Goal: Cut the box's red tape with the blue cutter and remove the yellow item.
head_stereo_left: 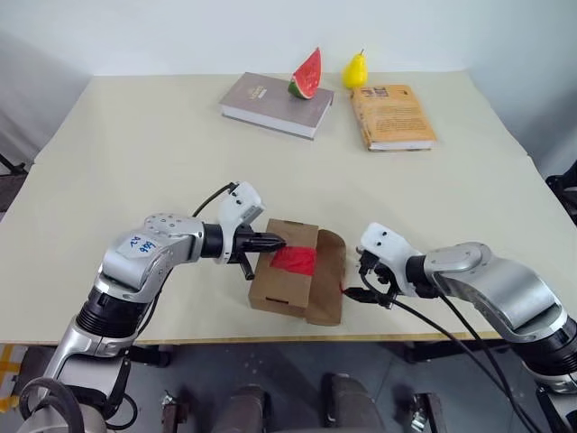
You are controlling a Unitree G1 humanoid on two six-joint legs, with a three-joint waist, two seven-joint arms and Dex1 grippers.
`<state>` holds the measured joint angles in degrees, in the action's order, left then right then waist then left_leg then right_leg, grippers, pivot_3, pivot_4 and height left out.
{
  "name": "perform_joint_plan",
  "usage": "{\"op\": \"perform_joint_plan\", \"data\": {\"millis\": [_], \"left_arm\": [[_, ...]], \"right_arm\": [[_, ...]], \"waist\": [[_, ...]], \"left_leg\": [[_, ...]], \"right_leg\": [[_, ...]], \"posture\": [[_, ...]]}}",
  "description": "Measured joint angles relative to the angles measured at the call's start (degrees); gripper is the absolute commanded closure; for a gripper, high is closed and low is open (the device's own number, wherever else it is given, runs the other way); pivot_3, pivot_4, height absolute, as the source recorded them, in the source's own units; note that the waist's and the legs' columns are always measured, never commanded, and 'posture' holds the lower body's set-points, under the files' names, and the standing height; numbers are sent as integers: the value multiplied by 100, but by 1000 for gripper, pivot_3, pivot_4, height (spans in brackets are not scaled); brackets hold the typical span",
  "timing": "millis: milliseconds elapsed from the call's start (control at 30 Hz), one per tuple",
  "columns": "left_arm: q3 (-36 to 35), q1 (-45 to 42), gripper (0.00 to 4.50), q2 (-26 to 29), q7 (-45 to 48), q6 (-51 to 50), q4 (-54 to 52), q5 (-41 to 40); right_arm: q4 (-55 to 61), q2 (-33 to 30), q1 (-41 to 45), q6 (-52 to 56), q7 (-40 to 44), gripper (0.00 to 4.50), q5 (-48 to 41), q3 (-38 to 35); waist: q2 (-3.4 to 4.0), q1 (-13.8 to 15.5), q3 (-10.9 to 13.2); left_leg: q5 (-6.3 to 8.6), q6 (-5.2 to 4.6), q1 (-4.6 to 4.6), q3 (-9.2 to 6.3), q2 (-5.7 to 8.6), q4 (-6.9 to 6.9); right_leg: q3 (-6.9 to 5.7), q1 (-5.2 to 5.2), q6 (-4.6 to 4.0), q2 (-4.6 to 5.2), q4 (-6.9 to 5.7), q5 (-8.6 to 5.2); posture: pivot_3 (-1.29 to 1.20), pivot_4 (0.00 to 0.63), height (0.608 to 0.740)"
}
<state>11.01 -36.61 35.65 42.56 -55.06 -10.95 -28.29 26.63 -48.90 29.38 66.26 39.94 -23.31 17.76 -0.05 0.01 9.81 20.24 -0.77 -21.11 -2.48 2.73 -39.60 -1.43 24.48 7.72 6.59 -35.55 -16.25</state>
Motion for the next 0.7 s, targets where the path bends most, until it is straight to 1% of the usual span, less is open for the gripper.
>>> {"op": "perform_joint_plan", "data": {"millis": [167, 267, 367, 433, 533, 700], "left_arm": [[-39, 48, 4500, 0, -33, 0, -24, 17], [-47, 53, 4500, -68, -68, 0, -12, 47], [-46, 55, 4500, -103, -100, 0, -14, 51], [-49, 59, 4500, -118, -123, -3, -16, 54], [-61, 62, 4500, -171, -174, -19, -16, 63], [-62, 65, 4500, -259, -267, -79, -33, 70]], "right_arm": [[-26, 424, -171, 538, 16, 18, -472, -697], [-41, 1116, -194, 1286, -82, 18, -978, -1524], [-100, 1648, -194, 1840, -267, 18, -1210, -1988], [-260, 2200, -178, 2325, -477, 18, -1314, -2359], [-444, 2665, -188, 2493, -709, 18, -1439, -2550], [-449, 2813, -344, 2472, -1094, 18, -1660, -2749]], "waist": [[0, -6, 0], [0, 9, 0], [1, 14, 0], [3, 11, -2], [4, 3, -4], [2, -2, -30]], "left_leg": [[0, 1, 0, 1, -3, 0], [-1, 1, 0, -3, -6, -1], [-1, 1, -1, -5, -3, -3], [-1, 1, 0, -5, -3, -2], [-1, 1, 2, -5, -3, -2], [-1, 1, 7, -6, -2, 1]], "right_leg": [[5, 1, 0, 0, 0, 0], [6, 0, -2, 0, -2, 1], [10, -1, -1, 0, -6, 1], [15, 0, -2, 0, -9, 1], [16, 1, -2, -1, -11, 1], [17, -3, -1, -3, -12, 1]], "posture": [[0, 150, 740], [0, 150, 740], [0, 150, 740], [0, 150, 740], [0, 150, 740], [0, 150, 740]]}}
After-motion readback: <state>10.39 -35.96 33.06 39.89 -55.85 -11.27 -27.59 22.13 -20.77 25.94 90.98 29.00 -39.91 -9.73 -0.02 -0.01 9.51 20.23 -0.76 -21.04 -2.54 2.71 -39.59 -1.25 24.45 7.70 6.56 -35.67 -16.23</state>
